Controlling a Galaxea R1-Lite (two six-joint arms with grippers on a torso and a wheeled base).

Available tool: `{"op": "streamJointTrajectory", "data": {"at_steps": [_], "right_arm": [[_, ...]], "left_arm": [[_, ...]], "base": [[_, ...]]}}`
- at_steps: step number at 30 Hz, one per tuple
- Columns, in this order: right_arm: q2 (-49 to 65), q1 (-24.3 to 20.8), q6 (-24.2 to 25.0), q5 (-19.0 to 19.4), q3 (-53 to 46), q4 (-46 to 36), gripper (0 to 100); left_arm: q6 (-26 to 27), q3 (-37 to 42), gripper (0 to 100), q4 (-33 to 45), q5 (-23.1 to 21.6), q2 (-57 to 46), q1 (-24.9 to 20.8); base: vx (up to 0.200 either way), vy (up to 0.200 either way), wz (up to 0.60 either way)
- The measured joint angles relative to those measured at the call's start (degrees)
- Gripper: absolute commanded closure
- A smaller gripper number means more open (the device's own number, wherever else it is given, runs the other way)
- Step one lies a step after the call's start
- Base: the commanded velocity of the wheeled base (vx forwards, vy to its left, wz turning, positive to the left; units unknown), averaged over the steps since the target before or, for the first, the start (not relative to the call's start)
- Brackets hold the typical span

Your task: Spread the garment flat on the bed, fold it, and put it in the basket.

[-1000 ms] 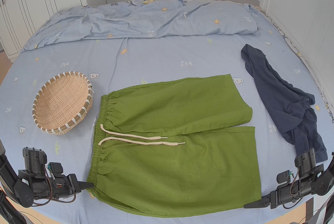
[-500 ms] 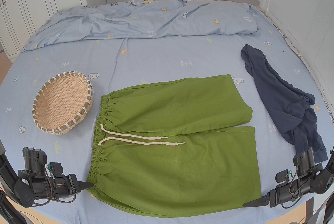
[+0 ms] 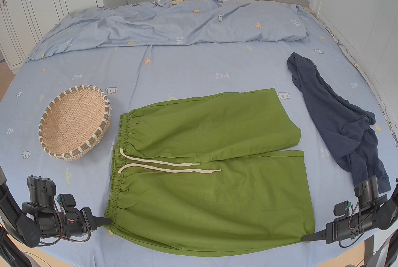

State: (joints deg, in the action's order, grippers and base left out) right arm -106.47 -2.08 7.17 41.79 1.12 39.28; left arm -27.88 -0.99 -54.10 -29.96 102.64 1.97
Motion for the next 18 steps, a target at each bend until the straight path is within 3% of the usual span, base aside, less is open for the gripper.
{"op": "streamJointTrajectory", "data": {"at_steps": [6,18], "right_arm": [[0.1,3.6,-1.2,0.2,-0.1,0.0,100],[2.0,2.3,-1.1,-0.2,-0.1,-1.9,100]], "left_arm": [[0.0,0.0,100,0.0,-0.1,0.0,0.3],[0.3,0.0,100,3.0,0.1,-1.4,0.0]], "base": [[0.0,0.0,0.0],[0.0,0.0,0.0]]}}
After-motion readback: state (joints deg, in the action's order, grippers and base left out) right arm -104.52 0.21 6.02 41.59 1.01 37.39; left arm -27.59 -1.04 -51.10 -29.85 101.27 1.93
